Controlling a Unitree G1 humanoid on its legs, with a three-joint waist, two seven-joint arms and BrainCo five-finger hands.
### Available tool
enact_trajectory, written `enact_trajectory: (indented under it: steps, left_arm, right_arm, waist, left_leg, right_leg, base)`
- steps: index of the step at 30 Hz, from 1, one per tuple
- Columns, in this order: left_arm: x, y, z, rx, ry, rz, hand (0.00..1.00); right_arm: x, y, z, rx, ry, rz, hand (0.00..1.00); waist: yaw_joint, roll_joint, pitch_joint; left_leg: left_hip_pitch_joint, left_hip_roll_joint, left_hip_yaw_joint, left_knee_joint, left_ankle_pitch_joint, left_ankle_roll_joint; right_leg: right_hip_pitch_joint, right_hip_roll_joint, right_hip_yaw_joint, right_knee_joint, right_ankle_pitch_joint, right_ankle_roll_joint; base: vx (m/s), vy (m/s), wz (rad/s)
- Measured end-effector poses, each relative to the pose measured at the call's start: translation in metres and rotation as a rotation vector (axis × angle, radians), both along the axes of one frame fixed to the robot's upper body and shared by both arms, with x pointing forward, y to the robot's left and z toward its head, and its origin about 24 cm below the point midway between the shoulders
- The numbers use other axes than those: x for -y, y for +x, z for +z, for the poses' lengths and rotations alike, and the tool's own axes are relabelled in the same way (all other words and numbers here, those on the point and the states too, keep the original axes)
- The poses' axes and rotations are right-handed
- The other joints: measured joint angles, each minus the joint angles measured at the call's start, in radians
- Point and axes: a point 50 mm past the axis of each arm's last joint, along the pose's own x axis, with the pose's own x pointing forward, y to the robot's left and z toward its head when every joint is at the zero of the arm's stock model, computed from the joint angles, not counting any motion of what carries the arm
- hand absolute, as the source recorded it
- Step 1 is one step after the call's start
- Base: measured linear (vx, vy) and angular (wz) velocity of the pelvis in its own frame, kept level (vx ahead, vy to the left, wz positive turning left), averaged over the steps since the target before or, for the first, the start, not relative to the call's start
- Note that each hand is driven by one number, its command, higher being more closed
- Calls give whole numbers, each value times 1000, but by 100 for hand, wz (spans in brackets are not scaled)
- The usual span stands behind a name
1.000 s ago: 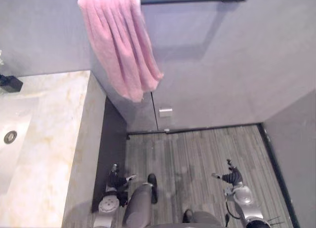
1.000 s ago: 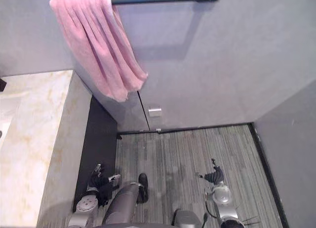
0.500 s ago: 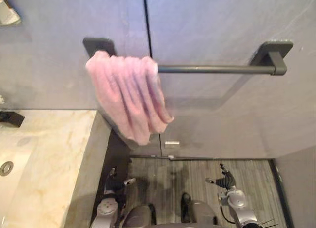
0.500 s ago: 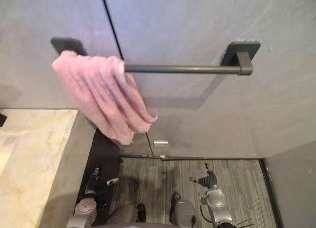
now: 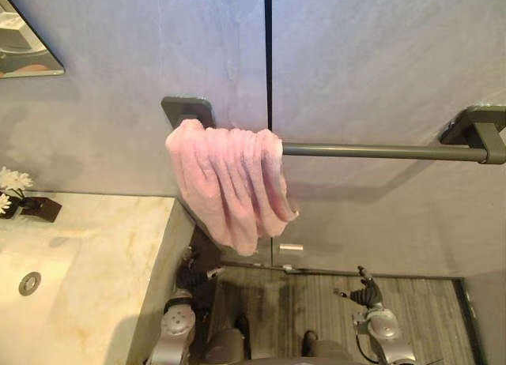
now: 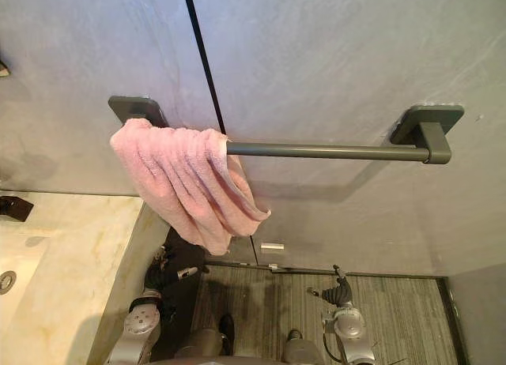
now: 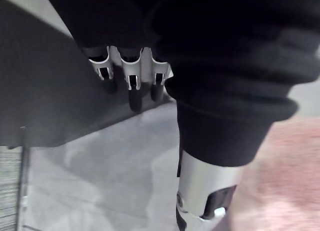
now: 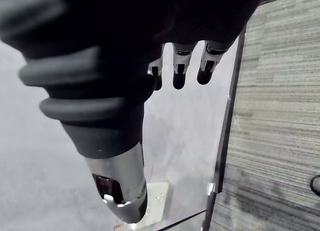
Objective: Organize washtable
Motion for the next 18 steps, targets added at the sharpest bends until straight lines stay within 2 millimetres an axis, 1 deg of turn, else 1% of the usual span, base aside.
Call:
enact_trajectory:
  steps: [1,2,5,8,11,12,13,15,16,18]
  left_arm:
    - [0,5,12,66,5,-2,0]
    - [0,6,17,87,7,-2,0]
    - [-1,9,41,214,24,2,0]
    - [1,12,52,269,51,-8,0]
    - [10,16,61,319,74,-69,0]
    - [14,16,62,325,74,-91,100]
    - [22,18,64,332,74,-125,100]
    - [29,22,66,347,80,-162,100]
    - [31,24,68,354,85,-177,100]
    - [31,25,69,357,96,-194,100]
  right_arm:
    - [0,-2,-1,-6,2,-1,0]
    - [0,-3,-2,-8,2,-2,0]
    - [0,-8,-3,-12,1,2,0]
    - [-4,-14,-6,-32,-6,30,0]
    - [-13,-13,-8,-43,-18,93,0]
    - [-16,-13,-8,-43,-14,103,0]
    - [-18,-13,-9,-44,-9,106,0]
    - [-20,-12,-8,-42,-6,109,0]
    - [-20,-11,-8,-40,-6,114,0]
    - [-26,-2,-3,-9,-6,142,0]
  waist:
    - [1,0,0]
    - [1,0,0]
    - [3,1,-2]
    - [-3,0,-24]
    - [-18,-8,-40]
    - [-22,-9,-48]
    - [-22,-12,-59]
    - [-22,-14,-61]
    - [-22,-14,-62]
    - [-22,-14,-65]
  left_leg:
    - [11,0,-8,-33,21,-2]
    - [15,0,-11,-44,26,-3]
    - [53,0,-14,-108,59,-6]
    - [63,0,-17,-136,69,-4]
    - [73,-1,-11,-161,79,-2]
    - [74,-2,-10,-167,81,-1]
    - [74,-3,-6,-172,83,0]
    - [78,-4,-3,-174,84,2]
    - [83,-5,2,-176,84,2]
    - [100,-4,21,-191,85,3]
  right_leg:
    - [-1,1,-6,0,0,0]
    - [-1,2,-9,0,0,0]
    - [7,9,-9,-1,1,-2]
    - [-1,13,-6,-9,4,-2]
    - [-7,13,5,-12,7,0]
    - [-7,12,6,-16,10,1]
    - [-4,20,11,-31,20,3]
    - [8,20,14,-45,28,4]
    - [11,19,18,-46,28,4]
    - [11,21,36,-46,29,4]
  base:
    - [-56,-34,20]
    - [-66,-43,11]
    - [-71,-29,1]
    - [-61,-10,-2]
    - [-23,4,-8]
    - [12,3,-11]
    - [22,-3,-8]
    - [36,1,-7]
    - [31,11,-15]
    - [12,7,-23]
